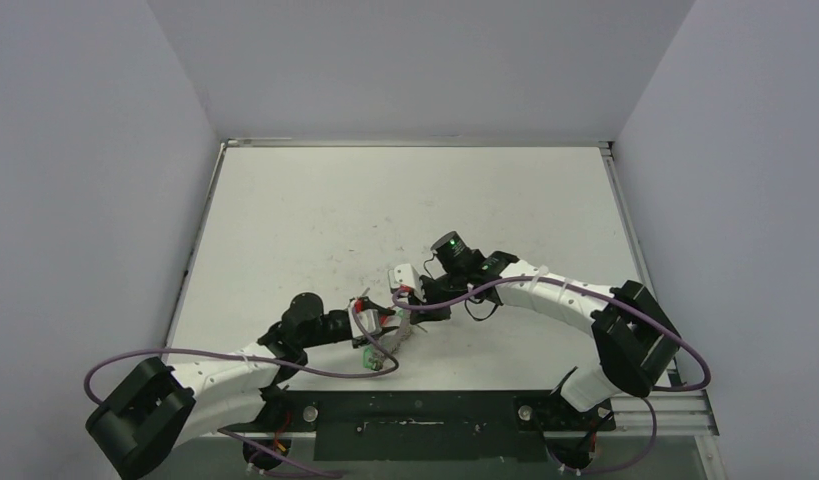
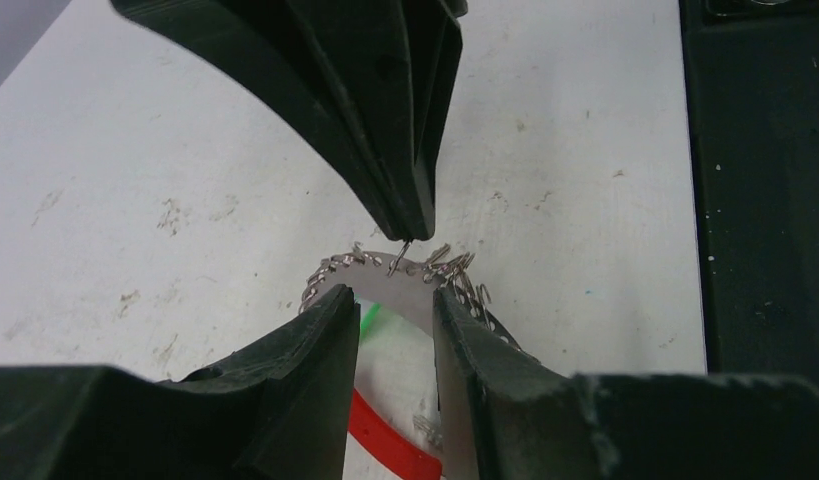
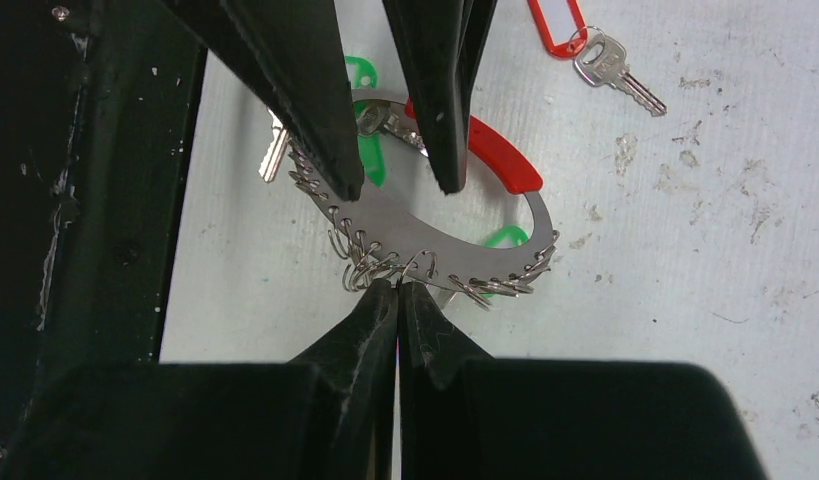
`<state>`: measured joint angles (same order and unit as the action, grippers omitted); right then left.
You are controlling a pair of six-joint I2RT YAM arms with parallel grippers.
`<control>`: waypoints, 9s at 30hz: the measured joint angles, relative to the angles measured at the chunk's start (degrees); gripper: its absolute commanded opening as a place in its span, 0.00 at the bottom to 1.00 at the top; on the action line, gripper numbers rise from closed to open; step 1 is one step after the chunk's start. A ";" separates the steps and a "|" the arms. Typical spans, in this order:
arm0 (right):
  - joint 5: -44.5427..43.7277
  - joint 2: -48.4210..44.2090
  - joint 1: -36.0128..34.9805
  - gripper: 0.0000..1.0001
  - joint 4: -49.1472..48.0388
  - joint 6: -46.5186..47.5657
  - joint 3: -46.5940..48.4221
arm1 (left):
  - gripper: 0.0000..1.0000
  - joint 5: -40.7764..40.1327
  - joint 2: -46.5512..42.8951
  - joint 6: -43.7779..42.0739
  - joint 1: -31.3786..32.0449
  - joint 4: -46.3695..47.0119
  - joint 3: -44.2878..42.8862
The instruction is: Put the keys on the keyring
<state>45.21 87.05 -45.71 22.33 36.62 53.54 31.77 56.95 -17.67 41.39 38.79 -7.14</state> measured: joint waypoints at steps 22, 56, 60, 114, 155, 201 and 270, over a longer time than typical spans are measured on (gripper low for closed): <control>0.83 -0.42 0.33 0.00 2.01 0.15 0.48 | 0.18 -2.16 16.81 -7.69 5.09 8.02 -5.29; -11.85 -25.83 5.14 1.00 -20.87 -14.93 -8.87 | 0.00 -11.78 -22.14 2.54 5.18 -3.78 1.16; -16.85 -24.48 6.03 1.00 -22.27 -21.49 -8.26 | 0.00 -14.19 -29.35 3.63 5.18 -10.86 0.44; -55.47 34.47 -19.82 0.51 5.62 -63.34 38.21 | 0.00 -46.82 -55.63 -10.38 5.16 -82.82 -31.15; -47.45 16.72 -4.76 0.00 5.09 -61.20 24.04 | 0.00 -37.79 -38.01 -6.45 5.16 -81.64 -30.69; -12.39 -2.82 -5.16 0.00 1.27 -43.23 8.52 | 0.00 -19.04 -14.32 11.04 5.14 -26.01 -10.27; -19.87 -1.88 -6.45 0.12 -0.83 -42.18 9.66 | 0.00 -19.56 -18.12 13.03 5.14 -24.83 -7.69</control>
<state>25.34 85.17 -52.16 21.50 -5.56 63.20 12.21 38.83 -4.64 46.52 13.96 -14.83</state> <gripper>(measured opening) 0.037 0.007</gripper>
